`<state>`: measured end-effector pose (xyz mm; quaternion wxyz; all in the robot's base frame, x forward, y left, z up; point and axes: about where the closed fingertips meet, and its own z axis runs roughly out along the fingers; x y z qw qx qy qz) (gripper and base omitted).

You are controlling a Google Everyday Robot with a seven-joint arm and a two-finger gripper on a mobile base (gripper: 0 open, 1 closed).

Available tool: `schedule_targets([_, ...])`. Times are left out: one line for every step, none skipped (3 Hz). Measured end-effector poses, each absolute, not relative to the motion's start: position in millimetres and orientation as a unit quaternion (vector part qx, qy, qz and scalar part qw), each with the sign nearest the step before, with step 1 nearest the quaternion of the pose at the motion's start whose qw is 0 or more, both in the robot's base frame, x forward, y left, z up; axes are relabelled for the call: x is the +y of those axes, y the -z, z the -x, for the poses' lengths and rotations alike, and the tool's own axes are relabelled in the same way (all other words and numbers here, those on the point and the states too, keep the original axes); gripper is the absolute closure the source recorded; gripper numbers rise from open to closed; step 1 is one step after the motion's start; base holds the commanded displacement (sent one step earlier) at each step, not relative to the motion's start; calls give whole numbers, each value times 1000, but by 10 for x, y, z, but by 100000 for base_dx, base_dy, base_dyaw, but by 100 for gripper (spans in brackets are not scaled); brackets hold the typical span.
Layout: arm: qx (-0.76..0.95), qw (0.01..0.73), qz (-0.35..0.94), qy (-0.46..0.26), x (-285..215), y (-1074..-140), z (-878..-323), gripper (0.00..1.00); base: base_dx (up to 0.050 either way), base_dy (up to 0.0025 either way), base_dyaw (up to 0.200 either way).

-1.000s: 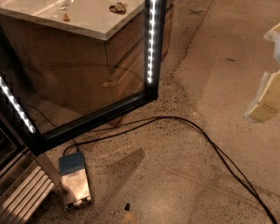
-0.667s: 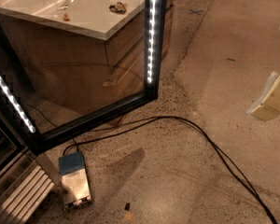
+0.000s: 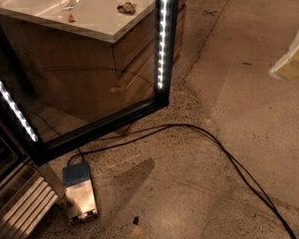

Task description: Close right fridge door

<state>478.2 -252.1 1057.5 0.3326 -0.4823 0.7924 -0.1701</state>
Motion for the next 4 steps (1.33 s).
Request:
schedule_targets([790, 336, 478, 184, -2566, -10929, -4855, 0, 0, 0, 0])
schedule_targets([799, 314, 489, 157, -2628, -10997, -5087, 0, 0, 0, 0])
schedule_targets([822, 258, 495, 114, -2808, -10736, -5436, 0, 0, 0, 0])
schedule_targets([833, 233, 492, 97, -2928, -10668, -5719, 0, 0, 0, 0])
